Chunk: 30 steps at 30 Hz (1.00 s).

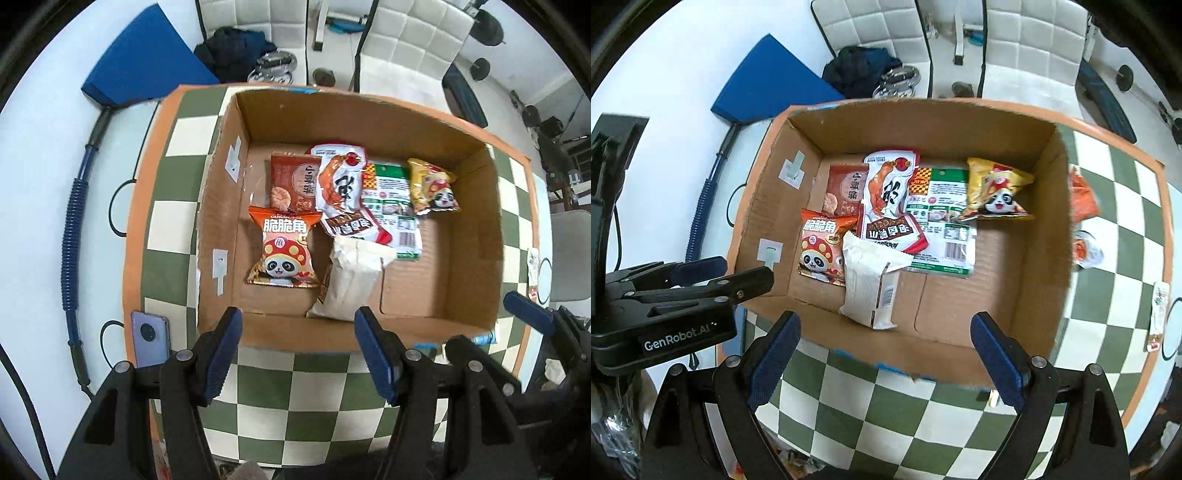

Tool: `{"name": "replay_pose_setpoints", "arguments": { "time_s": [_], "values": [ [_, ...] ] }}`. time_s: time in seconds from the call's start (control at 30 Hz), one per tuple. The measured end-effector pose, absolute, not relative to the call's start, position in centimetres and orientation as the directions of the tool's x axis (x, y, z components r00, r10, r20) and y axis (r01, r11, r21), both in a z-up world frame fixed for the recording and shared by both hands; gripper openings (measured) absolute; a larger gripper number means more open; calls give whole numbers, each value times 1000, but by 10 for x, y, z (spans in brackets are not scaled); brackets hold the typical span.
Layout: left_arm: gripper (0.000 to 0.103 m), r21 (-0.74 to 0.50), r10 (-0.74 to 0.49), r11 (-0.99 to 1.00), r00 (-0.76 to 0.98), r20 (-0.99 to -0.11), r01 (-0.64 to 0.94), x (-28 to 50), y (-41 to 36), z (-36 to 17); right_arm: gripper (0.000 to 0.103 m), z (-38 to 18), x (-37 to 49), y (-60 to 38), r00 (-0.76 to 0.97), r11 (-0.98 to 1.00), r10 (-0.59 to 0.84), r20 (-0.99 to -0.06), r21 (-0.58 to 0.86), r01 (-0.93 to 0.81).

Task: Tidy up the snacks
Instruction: 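Lift both tools out of the box toward the remaining snacks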

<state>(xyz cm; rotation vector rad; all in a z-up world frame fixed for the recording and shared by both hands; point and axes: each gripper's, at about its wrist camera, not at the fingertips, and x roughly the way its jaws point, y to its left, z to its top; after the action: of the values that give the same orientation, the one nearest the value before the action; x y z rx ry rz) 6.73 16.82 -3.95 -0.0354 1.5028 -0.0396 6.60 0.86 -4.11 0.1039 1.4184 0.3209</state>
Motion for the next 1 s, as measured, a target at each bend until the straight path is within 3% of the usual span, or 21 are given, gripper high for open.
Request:
{"name": "replay_pose_setpoints", "arguments": {
  "time_s": [0.4,0.8,1.0],
  "values": [
    [61,-49,-54,998,204,-978,30,11,155,19,95,14,11,-19,210,949,301,-930,271,-160],
    [61,-52,-60,998,242,-968,41,-16,135,40,96,38,-20,-32,235,934,348,-908,312,-174],
    [61,11,-6,998,295,-956,57,-15,113,49,96,40,-21,-55,232,915,401,-886,377,-141]
  ]
}}
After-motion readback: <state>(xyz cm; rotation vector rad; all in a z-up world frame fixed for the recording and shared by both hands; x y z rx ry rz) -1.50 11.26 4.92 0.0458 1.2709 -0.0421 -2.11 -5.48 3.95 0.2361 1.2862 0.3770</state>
